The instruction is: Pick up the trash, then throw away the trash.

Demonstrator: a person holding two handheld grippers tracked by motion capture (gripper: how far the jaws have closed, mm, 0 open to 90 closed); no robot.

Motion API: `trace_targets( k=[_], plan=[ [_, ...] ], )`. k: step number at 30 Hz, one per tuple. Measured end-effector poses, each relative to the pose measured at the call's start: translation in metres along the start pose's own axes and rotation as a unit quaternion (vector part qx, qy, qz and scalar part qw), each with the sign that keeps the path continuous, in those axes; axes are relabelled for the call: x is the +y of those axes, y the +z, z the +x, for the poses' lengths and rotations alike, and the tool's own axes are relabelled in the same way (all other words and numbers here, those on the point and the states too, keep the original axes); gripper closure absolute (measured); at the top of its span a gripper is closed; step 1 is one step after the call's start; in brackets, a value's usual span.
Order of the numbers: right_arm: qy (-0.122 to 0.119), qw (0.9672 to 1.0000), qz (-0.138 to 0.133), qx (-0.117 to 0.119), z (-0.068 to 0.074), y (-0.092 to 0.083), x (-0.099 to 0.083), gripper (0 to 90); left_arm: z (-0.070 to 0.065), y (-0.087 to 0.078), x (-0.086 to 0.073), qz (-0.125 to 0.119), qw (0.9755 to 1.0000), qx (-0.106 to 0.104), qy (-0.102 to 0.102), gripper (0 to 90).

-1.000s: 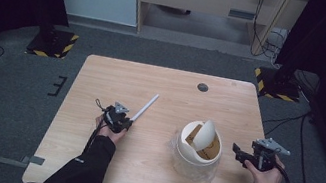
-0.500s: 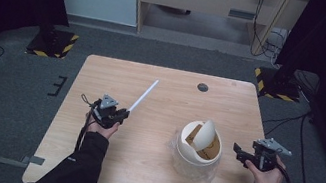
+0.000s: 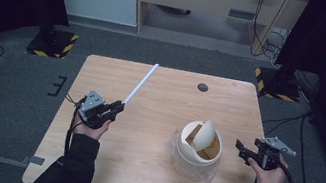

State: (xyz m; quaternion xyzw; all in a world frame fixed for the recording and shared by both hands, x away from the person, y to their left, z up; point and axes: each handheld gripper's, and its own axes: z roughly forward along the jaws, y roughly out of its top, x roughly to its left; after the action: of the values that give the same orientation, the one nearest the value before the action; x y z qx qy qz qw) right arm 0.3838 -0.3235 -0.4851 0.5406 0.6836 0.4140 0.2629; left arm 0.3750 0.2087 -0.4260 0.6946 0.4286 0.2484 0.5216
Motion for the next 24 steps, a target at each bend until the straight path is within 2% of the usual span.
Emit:
trace_targets(
  k=[2, 6, 13, 19, 24],
  plan=[
    [0.000, 1.0000, -0.008, 0.005, 0.001, -0.002, 0.004, 21.2, -0.002, -0.004, 0.004, -0.014, 0.9999, 0.000, 0.007, 79.0],
    [0.008, 0.9994, -0.031, 0.012, 0.001, -0.008, 0.011, 21.6, -0.007, -0.010, 0.013, -0.037, 0.9991, -0.016, 0.015, 79.0],
    [0.011, 0.9966, -0.075, 0.032, 0.007, -0.020, 0.027, 22.9, -0.020, -0.023, 0.031, -0.089, 0.9949, -0.034, 0.034, 79.0],
    [0.011, 0.9925, -0.106, 0.061, 0.019, -0.026, 0.044, 23.1, -0.030, -0.028, 0.040, -0.107, 0.9921, -0.050, 0.043, 79.0],
    [0.005, 0.9888, -0.128, 0.077, 0.029, -0.032, 0.057, 24.5, -0.037, -0.029, 0.042, -0.112, 0.9906, -0.060, 0.051, 79.0]
  ],
)
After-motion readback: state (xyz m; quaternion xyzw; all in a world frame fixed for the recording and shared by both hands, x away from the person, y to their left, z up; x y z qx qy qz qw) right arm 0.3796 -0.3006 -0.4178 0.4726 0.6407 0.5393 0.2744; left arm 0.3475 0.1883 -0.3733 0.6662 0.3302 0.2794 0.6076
